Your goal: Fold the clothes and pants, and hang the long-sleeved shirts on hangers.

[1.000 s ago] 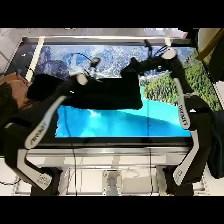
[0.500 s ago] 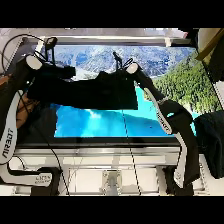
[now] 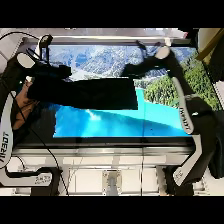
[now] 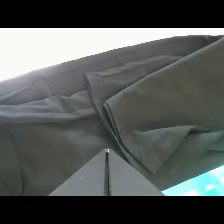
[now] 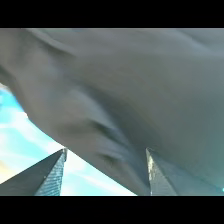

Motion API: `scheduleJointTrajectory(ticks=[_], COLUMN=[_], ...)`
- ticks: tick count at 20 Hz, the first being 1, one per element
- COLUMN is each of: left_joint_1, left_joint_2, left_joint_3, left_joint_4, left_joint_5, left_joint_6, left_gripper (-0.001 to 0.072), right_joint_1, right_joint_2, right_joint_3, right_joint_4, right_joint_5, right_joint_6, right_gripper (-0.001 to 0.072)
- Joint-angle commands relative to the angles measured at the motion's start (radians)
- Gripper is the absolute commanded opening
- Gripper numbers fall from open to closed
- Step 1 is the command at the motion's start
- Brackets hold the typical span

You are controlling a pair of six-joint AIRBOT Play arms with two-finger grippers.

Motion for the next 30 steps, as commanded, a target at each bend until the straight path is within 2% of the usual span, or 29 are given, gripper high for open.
scheduleJointTrajectory(ticks=[1, 4, 6, 11, 18, 22, 23, 25, 26, 27, 30], left_joint_1=[0.001, 0.001, 0.001, 0.001, 0.001, 0.001, 0.001, 0.001, 0.001, 0.001, 0.001], left_joint_2=[0.001, 0.001, 0.001, 0.001, 0.001, 0.001, 0.001, 0.001, 0.001, 0.002, 0.008], left_joint_3=[0.0, 0.0, 0.0, 0.0, 0.0, 0.0, 0.0, 0.0, 0.0, 0.0, 0.0], left_joint_4=[0.0, 0.0, 0.0, 0.0, 0.0, 0.0, 0.0, 0.0, 0.0, 0.0, 0.003], left_joint_5=[-0.008, -0.008, -0.008, -0.008, -0.008, -0.008, -0.008, -0.008, -0.008, -0.01, -0.043], left_joint_6=[0.0, 0.0, 0.0, 0.0, 0.0, 0.0, 0.0, 0.0, 0.0, 0.0, 0.001], left_gripper=[0.0021, 0.0021, 0.0021, 0.0021, 0.0021, 0.0021, 0.0022, 0.0021, 0.0022, 0.0021, 0.0021], right_joint_1=[-0.164, -0.238, -0.261, -0.253, -0.129, -0.056, -0.045, -0.031, -0.031, -0.034, -0.075], right_joint_2=[0.046, 0.013, -0.051, -0.204, -0.243, -0.244, -0.244, -0.243, -0.242, -0.234, -0.15], right_joint_3=[-0.077, -0.174, -0.2, -0.198, -0.198, -0.198, -0.198, -0.187, -0.171, -0.15, -0.115], right_joint_4=[-0.104, 0.02, 0.122, 0.284, 0.276, 0.266, 0.271, 0.281, 0.286, 0.287, 0.261], right_joint_5=[0.126, -0.032, -0.024, -0.032, -0.116, -0.142, -0.135, -0.107, -0.078, -0.037, 0.069], right_joint_6=[-0.002, -0.003, -0.054, -0.073, -0.078, -0.075, -0.075, -0.076, -0.076, -0.077, -0.067], right_gripper=[0.0552, 0.0552, 0.0553, 0.058, 0.0577, 0.0549, 0.0525, 0.0168, 0.0047, 0.0007, 0.0006])
